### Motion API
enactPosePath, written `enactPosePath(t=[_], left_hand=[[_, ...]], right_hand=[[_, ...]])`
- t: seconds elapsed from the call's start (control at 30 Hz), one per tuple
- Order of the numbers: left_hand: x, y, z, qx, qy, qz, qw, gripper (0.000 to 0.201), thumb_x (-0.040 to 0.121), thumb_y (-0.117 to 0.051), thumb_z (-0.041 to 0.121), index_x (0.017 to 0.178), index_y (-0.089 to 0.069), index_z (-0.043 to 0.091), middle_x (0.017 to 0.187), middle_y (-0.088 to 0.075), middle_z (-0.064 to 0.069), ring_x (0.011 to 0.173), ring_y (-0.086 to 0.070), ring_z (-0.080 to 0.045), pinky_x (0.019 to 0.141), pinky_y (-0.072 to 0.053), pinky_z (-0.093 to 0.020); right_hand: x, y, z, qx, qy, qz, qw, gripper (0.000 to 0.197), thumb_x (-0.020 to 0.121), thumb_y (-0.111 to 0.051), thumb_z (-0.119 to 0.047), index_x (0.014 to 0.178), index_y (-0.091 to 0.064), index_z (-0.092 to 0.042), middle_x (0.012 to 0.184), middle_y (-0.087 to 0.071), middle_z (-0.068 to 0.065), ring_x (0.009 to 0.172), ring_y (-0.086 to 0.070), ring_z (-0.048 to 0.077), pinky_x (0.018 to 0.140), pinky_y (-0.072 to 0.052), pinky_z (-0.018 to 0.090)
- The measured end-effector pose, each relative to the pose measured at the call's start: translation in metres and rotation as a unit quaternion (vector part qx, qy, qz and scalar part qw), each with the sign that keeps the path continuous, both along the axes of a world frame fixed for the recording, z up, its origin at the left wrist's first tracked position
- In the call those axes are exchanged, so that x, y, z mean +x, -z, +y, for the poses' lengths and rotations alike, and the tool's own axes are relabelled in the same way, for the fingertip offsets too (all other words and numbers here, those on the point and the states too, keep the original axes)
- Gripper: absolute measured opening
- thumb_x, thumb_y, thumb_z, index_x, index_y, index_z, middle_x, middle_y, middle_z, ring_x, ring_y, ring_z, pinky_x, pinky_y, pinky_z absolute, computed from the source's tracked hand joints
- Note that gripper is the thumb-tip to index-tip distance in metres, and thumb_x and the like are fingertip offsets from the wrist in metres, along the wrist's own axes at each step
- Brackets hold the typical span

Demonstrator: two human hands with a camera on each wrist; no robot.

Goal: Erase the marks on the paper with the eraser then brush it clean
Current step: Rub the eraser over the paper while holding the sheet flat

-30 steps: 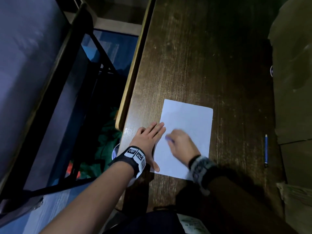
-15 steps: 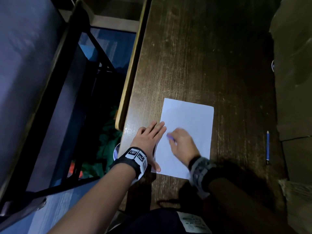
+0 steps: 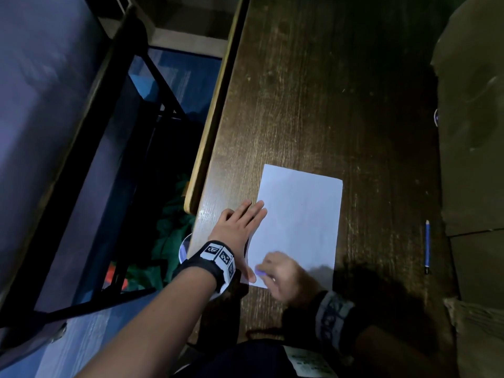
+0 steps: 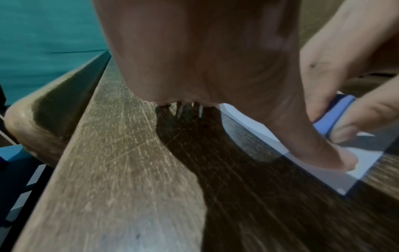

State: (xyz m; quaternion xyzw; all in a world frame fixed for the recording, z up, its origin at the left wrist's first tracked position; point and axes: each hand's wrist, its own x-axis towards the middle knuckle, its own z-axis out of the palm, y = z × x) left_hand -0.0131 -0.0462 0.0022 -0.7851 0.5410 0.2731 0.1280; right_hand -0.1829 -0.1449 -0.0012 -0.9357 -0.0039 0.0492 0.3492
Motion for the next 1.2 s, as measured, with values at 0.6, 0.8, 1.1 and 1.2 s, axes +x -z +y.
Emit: enactPosePath(t=[0.6, 0.8, 1.1, 1.2], left_hand=[[-0.001, -0.002, 0.002, -0.008, -0.001, 0.012, 1.000, 0.164, 0.042, -0.078, 0.086, 0.160, 0.016, 0.021, 0.166, 0.026, 0.005, 0.154, 0.019, -0.021, 0.120, -0.011, -0.046], [0.000, -0.001, 0.003, -0.011, -0.001, 0.010, 1.000, 0.165, 0.042, -0.077, 0.087, 0.160, 0.016, 0.020, 0.167, 0.025, 0.004, 0.154, 0.019, -0.022, 0.120, -0.012, -0.045], [-0.027, -0.007, 0.028, -0.039, -0.026, 0.037, 0.998, 0.141, 0.065, -0.050, 0.097, 0.161, 0.012, 0.014, 0.169, 0.018, -0.005, 0.155, 0.017, -0.022, 0.120, 0.015, -0.048], [-0.029, -0.017, 0.047, -0.066, -0.038, 0.074, 0.994, 0.117, 0.074, -0.034, 0.095, 0.161, -0.013, 0.021, 0.167, -0.012, -0.003, 0.154, -0.012, -0.021, 0.124, 0.004, -0.050]], right_hand=[[0.044, 0.013, -0.050, -0.023, 0.245, -0.016, 0.969, 0.014, 0.094, -0.060, -0.017, 0.089, -0.071, -0.011, 0.079, -0.059, 0.004, 0.078, -0.055, 0.019, 0.077, -0.049, 0.034], [-0.018, 0.005, 0.009, 0.012, 0.086, -0.050, 0.995, 0.009, 0.088, -0.063, -0.002, 0.081, -0.067, -0.005, 0.074, -0.057, 0.009, 0.070, -0.051, 0.025, 0.067, -0.043, 0.035], [-0.056, 0.011, -0.038, 0.016, 0.315, -0.009, 0.949, 0.019, 0.070, -0.080, -0.001, 0.078, -0.075, -0.017, 0.074, -0.066, -0.004, 0.066, -0.061, 0.008, 0.064, -0.053, 0.027], [-0.055, 0.007, -0.054, 0.034, 0.361, -0.013, 0.932, 0.020, 0.072, -0.079, 0.003, 0.082, -0.076, -0.015, 0.079, -0.066, -0.004, 0.068, -0.059, 0.005, 0.063, -0.047, 0.016]])
